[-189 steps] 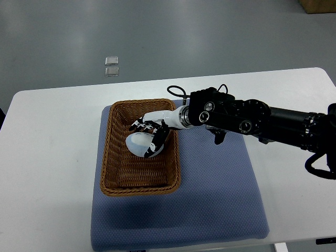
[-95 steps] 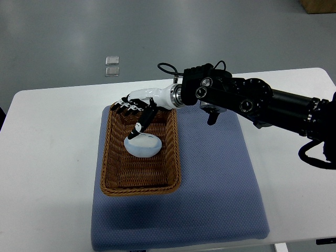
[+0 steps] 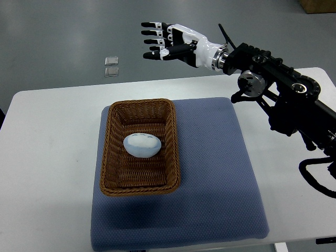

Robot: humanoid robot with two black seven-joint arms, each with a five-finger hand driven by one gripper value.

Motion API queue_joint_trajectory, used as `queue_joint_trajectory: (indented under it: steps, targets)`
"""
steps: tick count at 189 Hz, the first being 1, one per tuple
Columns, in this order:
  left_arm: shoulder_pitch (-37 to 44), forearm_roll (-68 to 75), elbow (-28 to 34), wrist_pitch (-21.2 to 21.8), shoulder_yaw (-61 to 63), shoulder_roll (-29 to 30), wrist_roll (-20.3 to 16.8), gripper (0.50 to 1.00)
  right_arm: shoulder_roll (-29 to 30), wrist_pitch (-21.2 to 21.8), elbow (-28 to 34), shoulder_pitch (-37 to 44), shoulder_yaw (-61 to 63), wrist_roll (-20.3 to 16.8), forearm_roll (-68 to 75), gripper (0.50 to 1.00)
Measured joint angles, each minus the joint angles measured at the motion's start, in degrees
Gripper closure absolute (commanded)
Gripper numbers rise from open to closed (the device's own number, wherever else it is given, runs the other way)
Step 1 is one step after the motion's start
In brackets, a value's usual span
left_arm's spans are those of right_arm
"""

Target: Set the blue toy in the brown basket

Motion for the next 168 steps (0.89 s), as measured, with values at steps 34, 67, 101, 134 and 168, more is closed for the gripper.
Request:
queue_joint_trajectory:
  steps: [34,67,101,134,168]
  targets:
    - [0.01,0.00,0.00,0.00,0.04,0.00,0.00,0.500,1.28,-2.49,-0.84,-8.37,9.37,4.08,6.39,0.595]
    - [0.01,0.01,0.00,0.00,0.04,0.00,0.00,0.500,1.38,-3.43,-5.89,-12.11,10.63,6.33,21.04,0.593]
    - [0.01,0.01,-0.01,0.00,0.04,0.00,0.00,0.500,1.43,-2.94,-11.88,-13.78,10.67,6.90,31.93,0.587]
    - [0.01,0.06,-0.14,0.00,0.04,0.00,0.00,0.500,1.44,-2.60,-12.68,-15.25,10.60,6.99,34.66,0.587]
    - [0.02,0.07,-0.08,0.01,0.04,0.00,0.00,0.500,1.44,-1.42,-12.70,-15.62,10.58,7.00,34.95,0.587]
